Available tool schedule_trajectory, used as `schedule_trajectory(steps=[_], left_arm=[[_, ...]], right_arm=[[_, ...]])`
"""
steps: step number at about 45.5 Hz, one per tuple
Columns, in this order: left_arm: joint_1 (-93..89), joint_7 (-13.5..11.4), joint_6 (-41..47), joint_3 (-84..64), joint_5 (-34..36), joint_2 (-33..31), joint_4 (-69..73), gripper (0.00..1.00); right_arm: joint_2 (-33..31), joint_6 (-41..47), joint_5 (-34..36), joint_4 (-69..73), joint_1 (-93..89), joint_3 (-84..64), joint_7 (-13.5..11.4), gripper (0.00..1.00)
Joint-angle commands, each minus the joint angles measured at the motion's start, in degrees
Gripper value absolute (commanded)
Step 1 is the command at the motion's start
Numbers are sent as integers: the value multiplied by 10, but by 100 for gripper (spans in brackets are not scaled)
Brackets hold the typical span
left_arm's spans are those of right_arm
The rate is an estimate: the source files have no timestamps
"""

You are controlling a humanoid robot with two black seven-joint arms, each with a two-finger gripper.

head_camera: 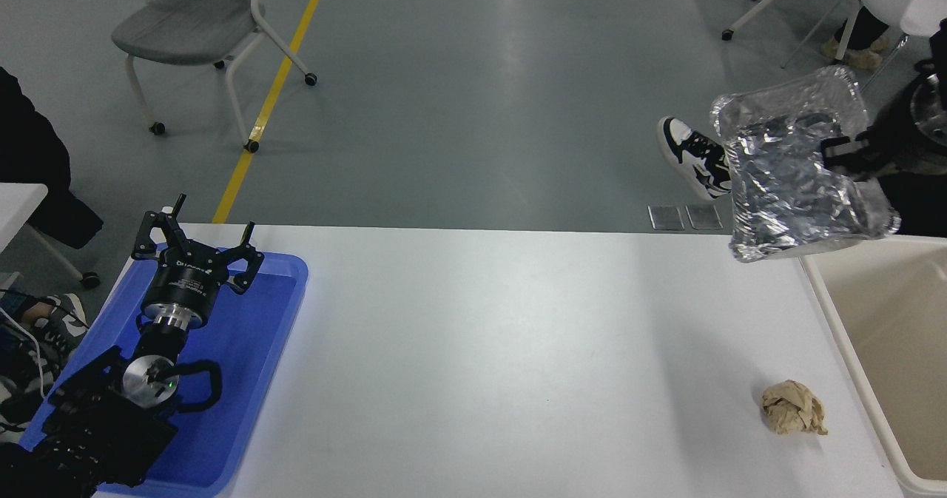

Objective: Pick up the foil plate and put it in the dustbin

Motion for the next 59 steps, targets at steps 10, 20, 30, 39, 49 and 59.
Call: schedule_trajectory(steps=[10, 20, 30, 39, 49, 59], left_arm=[[0, -1, 0, -1, 0, 0, 0, 100], [0, -1, 0, -1, 0, 0, 0, 100], [0, -1, 0, -1, 0, 0, 0, 100], [0, -1, 0, -1, 0, 0, 0, 100], [0, -1, 0, -1, 0, 1, 2, 100], [0, -1, 0, -1, 0, 1, 2, 100]], right_arm=[[-156, 18, -161, -227, -181, 28, 65, 0], [-177, -20, -194, -356, -415, 176, 93, 0], [-127, -79, -195, -460, -637, 354, 93, 0], [-58, -141, -186, -547, -766, 438, 93, 0], [18, -168, -182, -639, -848, 500, 95, 0], [37, -171, -182, -644, -870, 529, 103, 0]])
